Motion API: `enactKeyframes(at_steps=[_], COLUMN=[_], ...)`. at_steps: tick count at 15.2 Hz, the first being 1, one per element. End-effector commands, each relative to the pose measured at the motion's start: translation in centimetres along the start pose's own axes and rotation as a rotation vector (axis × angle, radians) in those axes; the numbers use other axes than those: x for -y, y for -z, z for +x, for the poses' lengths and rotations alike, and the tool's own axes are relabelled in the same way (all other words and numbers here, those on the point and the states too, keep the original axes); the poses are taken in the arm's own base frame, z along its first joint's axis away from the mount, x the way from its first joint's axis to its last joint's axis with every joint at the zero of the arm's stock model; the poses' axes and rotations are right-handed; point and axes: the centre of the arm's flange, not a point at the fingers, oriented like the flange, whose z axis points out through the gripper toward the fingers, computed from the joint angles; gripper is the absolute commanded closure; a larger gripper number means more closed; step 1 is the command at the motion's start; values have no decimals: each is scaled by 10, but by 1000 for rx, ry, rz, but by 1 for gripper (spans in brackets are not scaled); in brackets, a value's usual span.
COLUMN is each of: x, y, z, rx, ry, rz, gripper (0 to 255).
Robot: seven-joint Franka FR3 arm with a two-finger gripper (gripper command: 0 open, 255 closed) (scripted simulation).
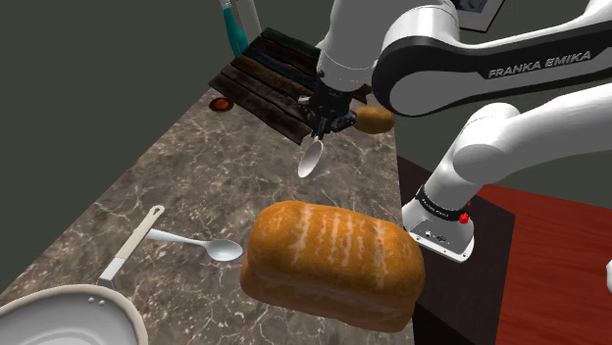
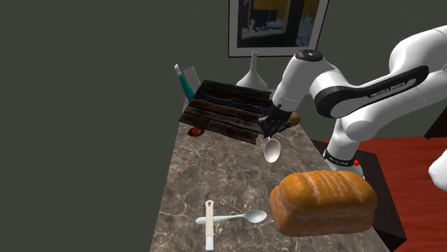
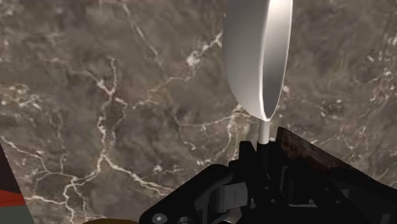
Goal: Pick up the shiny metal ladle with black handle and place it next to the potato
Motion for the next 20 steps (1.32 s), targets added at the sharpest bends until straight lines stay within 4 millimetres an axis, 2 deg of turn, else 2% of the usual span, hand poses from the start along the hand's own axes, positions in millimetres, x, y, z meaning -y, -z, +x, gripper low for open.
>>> enactKeyframes(at_steps=[1, 20], x=[1, 16], y=[10, 107], z=[4, 27], rx=[0, 0], ry=[0, 0], rz=[-1, -1], gripper=[255, 255])
